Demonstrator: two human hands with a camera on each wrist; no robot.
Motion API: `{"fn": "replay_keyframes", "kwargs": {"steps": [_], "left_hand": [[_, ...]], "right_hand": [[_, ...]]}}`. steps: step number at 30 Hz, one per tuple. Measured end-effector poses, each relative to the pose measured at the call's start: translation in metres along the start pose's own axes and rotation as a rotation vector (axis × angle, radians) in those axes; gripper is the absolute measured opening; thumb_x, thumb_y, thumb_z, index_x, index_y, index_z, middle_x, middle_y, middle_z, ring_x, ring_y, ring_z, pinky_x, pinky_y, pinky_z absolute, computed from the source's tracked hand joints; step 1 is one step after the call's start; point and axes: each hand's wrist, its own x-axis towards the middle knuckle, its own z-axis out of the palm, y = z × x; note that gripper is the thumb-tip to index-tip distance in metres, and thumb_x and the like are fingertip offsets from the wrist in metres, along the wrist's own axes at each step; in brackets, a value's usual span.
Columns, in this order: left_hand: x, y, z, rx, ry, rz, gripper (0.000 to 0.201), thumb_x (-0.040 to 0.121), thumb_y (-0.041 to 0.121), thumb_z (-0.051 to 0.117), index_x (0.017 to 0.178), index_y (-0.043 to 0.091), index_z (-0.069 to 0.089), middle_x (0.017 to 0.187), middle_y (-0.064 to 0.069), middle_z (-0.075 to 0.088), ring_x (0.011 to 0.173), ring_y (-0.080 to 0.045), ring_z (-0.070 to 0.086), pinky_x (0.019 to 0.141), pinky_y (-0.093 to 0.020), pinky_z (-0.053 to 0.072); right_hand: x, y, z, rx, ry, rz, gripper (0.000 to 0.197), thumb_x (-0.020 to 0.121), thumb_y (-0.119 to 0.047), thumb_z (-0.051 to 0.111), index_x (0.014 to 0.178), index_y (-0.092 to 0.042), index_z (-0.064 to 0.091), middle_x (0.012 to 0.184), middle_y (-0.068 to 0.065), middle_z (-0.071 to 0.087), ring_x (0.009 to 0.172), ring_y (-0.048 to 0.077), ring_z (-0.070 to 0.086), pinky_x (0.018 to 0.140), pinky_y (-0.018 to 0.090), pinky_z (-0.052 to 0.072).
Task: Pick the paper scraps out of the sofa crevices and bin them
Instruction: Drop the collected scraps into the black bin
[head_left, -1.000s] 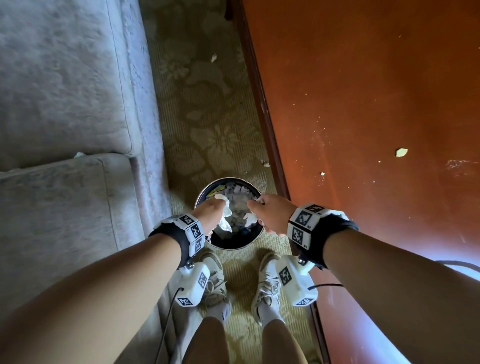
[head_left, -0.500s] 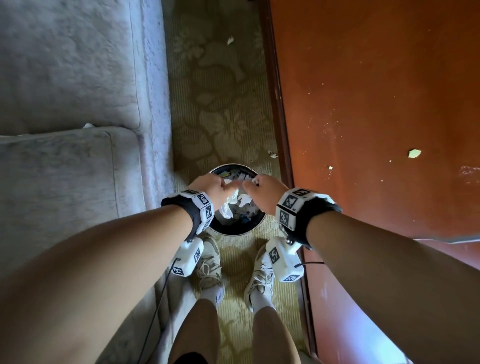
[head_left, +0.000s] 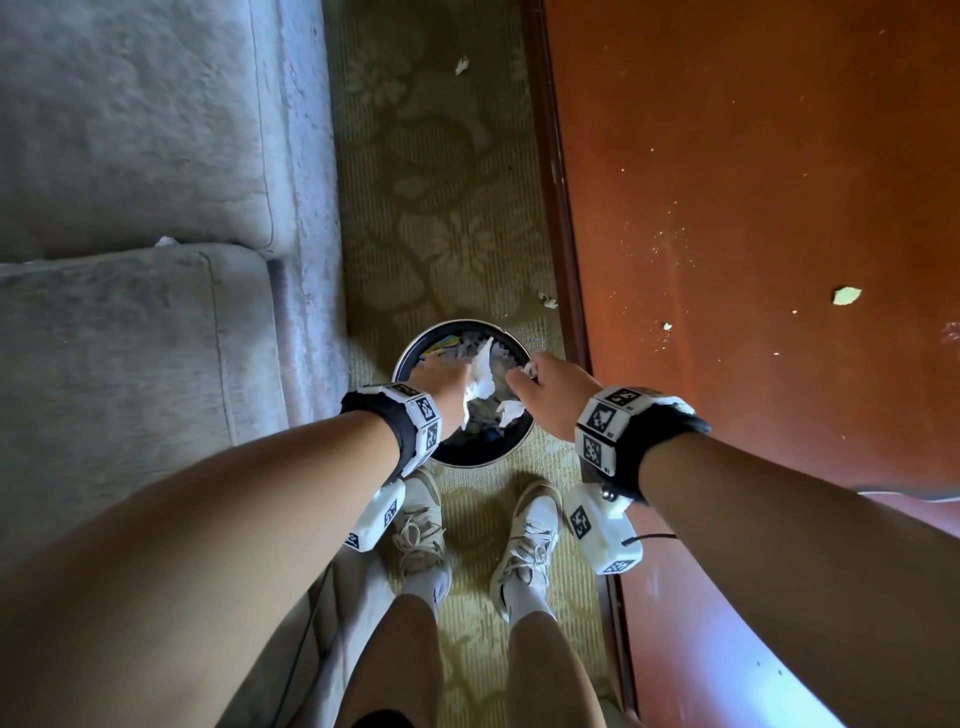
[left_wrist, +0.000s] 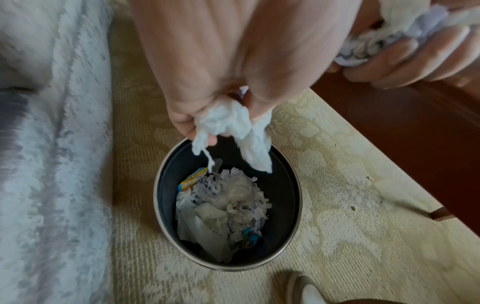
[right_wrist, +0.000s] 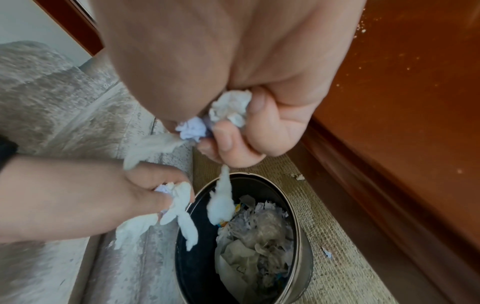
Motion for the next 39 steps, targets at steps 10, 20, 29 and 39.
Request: {"fn": "replay_keyframes", "kwargs": {"steps": [10, 20, 29, 39], "left_hand": [[0.009, -0.019, 0.001, -0.306, 0.171, -0.007, 0.018, 0.091, 0.019, 0.059, 0.106, 0.009, 0.059, 0.099, -0.005, 0.065, 0.086, -0.024, 0.06, 0.062, -0.021, 0.036], [0.014, -0.022, 0.003, -0.332, 0.219, 0.056, 0.026, 0.088, 0.002, 0.049, 0.11, 0.013, 0.059, 0.112, -0.011, 0.055, 0.104, -0.029, 0.054, 0.088, -0.035, 0.045], [0.009, -0.023, -0.017, -0.529, 0.31, 0.036, 0.022, 0.097, 0.016, 0.045, 0.081, 0.008, 0.057, 0.072, -0.007, 0.055, 0.067, -0.024, 0.05, 0.059, -0.028, 0.033], [0.014, -0.03, -0.009, -0.574, 0.21, -0.058, 0.017, 0.088, 0.009, 0.045, 0.099, 0.007, 0.058, 0.102, -0.009, 0.055, 0.085, -0.027, 0.057, 0.069, -0.029, 0.042]], "right_hand": [[0.009, 0.0, 0.003, -0.009, 0.014, 0.019, 0.033, 0.101, -0.042, 0.036, 0.099, -0.009, 0.041, 0.067, -0.002, 0.043, 0.054, 0.009, 0.041, 0.047, 0.025, 0.027], [0.011, -0.006, 0.011, 0.032, -0.016, -0.001, 0.032, 0.101, -0.038, 0.042, 0.096, -0.006, 0.04, 0.063, -0.001, 0.039, 0.049, 0.012, 0.036, 0.045, 0.027, 0.027], [0.022, -0.012, 0.008, 0.091, 0.004, 0.02, 0.026, 0.099, -0.042, 0.044, 0.098, -0.017, 0.039, 0.069, -0.006, 0.041, 0.055, 0.008, 0.042, 0.048, 0.023, 0.028], [0.015, -0.016, 0.005, 0.031, -0.02, 0.048, 0.027, 0.099, -0.035, 0.046, 0.098, -0.009, 0.038, 0.066, -0.002, 0.038, 0.051, 0.01, 0.036, 0.045, 0.024, 0.026]]}}
